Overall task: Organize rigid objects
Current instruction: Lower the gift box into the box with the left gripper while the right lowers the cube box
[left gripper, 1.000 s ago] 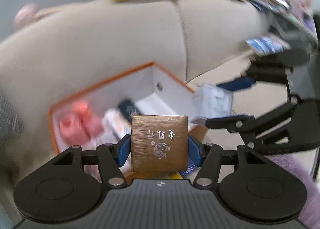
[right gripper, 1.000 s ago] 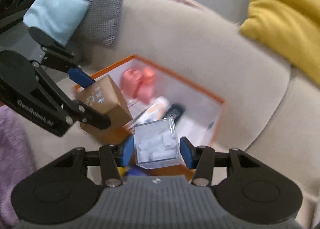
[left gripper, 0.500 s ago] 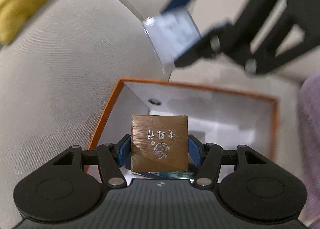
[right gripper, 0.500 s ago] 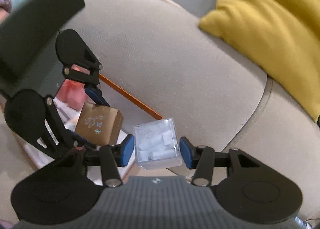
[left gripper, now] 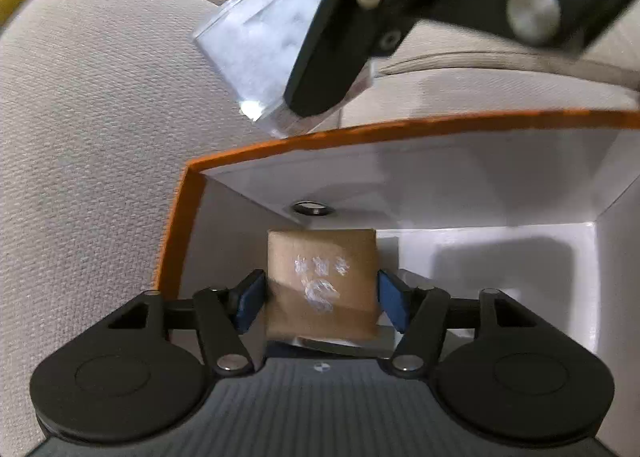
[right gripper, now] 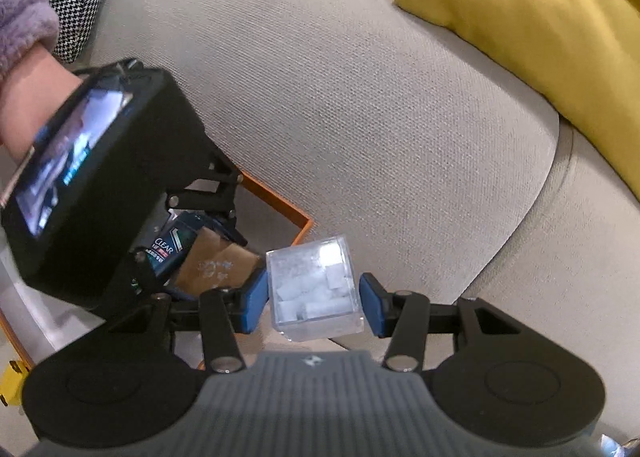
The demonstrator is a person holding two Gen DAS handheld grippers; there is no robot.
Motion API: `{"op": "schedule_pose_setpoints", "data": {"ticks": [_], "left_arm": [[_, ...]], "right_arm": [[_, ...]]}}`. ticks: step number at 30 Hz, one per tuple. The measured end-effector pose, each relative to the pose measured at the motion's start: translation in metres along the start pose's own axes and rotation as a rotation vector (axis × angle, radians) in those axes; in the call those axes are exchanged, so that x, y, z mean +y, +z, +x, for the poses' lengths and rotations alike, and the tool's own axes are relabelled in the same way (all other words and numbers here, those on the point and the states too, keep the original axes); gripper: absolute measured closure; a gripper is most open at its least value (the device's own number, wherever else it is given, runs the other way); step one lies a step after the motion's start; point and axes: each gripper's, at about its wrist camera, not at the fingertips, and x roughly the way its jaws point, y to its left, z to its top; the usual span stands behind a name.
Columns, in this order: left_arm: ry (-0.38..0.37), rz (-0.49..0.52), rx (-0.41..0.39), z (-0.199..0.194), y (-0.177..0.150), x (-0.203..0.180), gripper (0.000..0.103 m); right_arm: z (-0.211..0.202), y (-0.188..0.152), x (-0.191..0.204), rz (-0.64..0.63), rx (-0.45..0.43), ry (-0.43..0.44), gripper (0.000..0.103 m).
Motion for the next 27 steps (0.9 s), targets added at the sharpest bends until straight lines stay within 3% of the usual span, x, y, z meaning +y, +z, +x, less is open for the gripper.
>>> {"op": "schedule_pose_setpoints", "data": {"ticks": [3, 6, 8, 13, 16, 21, 27], "left_arm": [[0.027, -0.003, -0.01, -0.005, -0.008, -0.005, 0.021], [0.049, -0.042, -0.013, -0.016, -0.017, -0.006, 0.023], [0.036, -0.105, -0.005, -0.026, -0.024, -0.002, 0.033], [-0.05, -0.314, -0.009, -0.049, -0.043, 0.022, 0.034], [-0.065, -0.434, -0.004, -0.064, -0.053, 0.029, 0.041], [-0.107, -0.63, -0.042, -0.085, -0.076, 0.036, 0.041], [-0.091, -0.696, -0.015, -0.083, -0.093, 0.033, 0.041]], "right_arm": [[-0.007, -0.001, 0.002, -0.017, -0.01, -0.008, 0.052], [-0.017, 0.002, 0.003, -0.021, -0.044, -0.012, 0.052], [-0.03, 0.003, 0.006, -0.026, -0.09, 0.002, 0.052], [-0.045, 0.015, 0.019, -0.118, -0.121, 0.129, 0.052], [-0.037, 0.019, 0.033, -0.219, -0.063, 0.232, 0.052], [-0.01, 0.026, 0.054, -0.363, 0.061, 0.344, 0.052], [0.034, 0.032, 0.073, -0.482, 0.214, 0.418, 0.052]]}}
